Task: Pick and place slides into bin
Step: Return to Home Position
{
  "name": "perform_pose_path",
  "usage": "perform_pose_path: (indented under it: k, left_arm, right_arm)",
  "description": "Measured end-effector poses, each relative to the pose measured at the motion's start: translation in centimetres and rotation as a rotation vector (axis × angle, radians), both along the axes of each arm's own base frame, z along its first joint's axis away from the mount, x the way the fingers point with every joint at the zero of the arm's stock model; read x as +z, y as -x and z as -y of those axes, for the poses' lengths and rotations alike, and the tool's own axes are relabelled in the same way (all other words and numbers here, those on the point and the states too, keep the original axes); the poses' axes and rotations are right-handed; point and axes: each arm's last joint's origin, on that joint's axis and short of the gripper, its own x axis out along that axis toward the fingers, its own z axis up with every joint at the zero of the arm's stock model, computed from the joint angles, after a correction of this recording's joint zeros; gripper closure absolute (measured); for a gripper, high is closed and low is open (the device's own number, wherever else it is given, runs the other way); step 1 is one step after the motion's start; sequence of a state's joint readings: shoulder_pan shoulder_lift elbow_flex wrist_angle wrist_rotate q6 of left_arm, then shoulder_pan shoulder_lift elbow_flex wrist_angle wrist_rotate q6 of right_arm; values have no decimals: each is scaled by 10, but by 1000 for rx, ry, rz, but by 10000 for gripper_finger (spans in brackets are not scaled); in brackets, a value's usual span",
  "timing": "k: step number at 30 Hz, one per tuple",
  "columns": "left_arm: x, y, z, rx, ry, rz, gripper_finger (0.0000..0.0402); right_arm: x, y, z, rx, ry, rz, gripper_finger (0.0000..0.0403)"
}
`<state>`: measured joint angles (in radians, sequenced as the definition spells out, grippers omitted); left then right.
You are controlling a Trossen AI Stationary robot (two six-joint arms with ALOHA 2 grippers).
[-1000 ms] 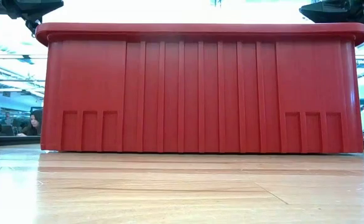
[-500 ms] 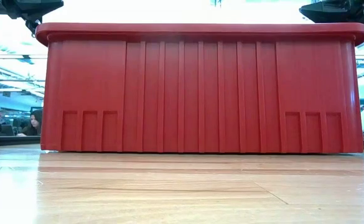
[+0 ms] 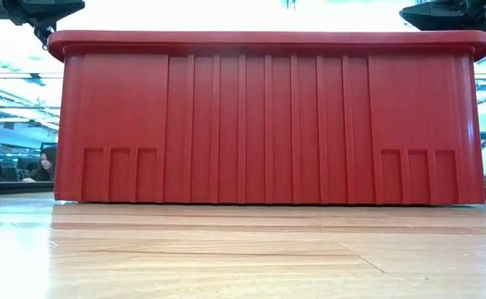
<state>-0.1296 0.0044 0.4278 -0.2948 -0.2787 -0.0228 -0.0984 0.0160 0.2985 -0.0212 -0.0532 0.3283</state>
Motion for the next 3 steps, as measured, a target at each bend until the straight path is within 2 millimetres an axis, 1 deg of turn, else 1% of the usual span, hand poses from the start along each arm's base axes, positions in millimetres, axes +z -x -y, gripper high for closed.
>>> perform_pose_path:
  k: [3]
  left_arm:
    - [0, 0, 0, 0, 0, 0, 371]
  right_arm:
    - [0, 0, 0, 0, 0, 0, 403]
